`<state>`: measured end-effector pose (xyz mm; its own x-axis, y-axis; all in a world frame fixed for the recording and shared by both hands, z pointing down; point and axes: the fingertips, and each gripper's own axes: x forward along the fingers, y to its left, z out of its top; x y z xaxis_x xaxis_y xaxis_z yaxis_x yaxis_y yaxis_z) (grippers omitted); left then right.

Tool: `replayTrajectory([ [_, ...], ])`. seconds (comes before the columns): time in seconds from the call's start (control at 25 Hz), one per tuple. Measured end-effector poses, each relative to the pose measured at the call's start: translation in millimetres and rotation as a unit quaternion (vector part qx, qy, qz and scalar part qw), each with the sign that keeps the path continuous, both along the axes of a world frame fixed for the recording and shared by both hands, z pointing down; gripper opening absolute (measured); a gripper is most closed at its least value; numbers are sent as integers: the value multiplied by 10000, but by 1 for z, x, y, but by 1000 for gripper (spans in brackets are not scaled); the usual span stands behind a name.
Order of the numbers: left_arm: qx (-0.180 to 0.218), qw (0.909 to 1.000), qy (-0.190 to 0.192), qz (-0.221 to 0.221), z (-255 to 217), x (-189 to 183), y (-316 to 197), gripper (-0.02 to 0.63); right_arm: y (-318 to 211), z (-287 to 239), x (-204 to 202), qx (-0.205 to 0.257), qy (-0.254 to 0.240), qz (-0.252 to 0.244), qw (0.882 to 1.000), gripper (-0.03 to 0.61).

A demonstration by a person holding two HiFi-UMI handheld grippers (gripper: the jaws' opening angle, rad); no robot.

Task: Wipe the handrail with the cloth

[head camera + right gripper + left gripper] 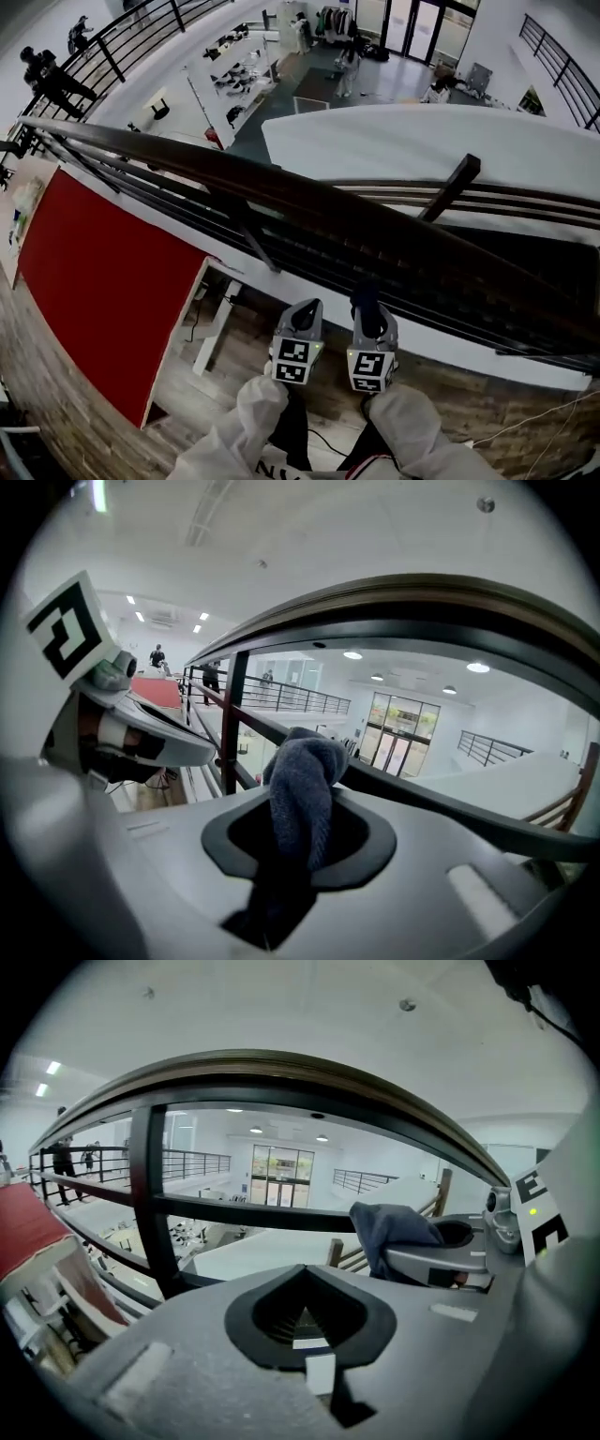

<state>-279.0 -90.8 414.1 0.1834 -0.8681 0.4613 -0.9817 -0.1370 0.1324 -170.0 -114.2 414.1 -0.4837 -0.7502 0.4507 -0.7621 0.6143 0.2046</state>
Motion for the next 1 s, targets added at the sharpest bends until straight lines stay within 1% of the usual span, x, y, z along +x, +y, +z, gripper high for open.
replayTrajectory([
  [0.12, -25, 9994, -11, -335, 12, -57, 6, 2, -3, 14, -59, -83, -16, -333, 9994, 92],
  [0.2, -46, 9987, 34, -513, 24, -97, 7, 1, -7, 27, -100, -165, -7, -449, 9989, 92],
  [0.28, -82, 9982, 62, -596, 39, -126, 7, 2, -13, 44, -135, -279, -30, -515, 9983, 92],
  [0.36, -111, 9983, 28, -567, 55, -139, 4, 2, -22, 62, -154, -484, -144, -484, 9976, 92],
  [0.52, -113, 9988, -8, -475, 73, -139, -7, 1, -45, 85, -162, -991, -591, -132, 9932, 92],
  [0.6, -125, 9988, 29, -475, 84, -156, -12, 2, -53, 94, -184, -1069, -670, -42, 9920, 92],
  [0.68, -117, 9988, 65, -463, 96, -184, -19, 0, -61, 103, -216, -1087, -683, -9, 9917, 92],
  [0.76, -92, 9989, 95, -448, 104, -203, -26, 0, -69, 110, -241, -1115, -702, 15, 9913, 92],
  [0.92, -52, 9987, 133, -491, 114, -216, -37, 0, -82, 119, -271, -1229, -761, 5, 9895, 92],
  [1.0, -49, 9984, 159, -539, 116, -221, -39, 2, -88, 125, -289, -1305, -705, -73, 9889, 92],
])
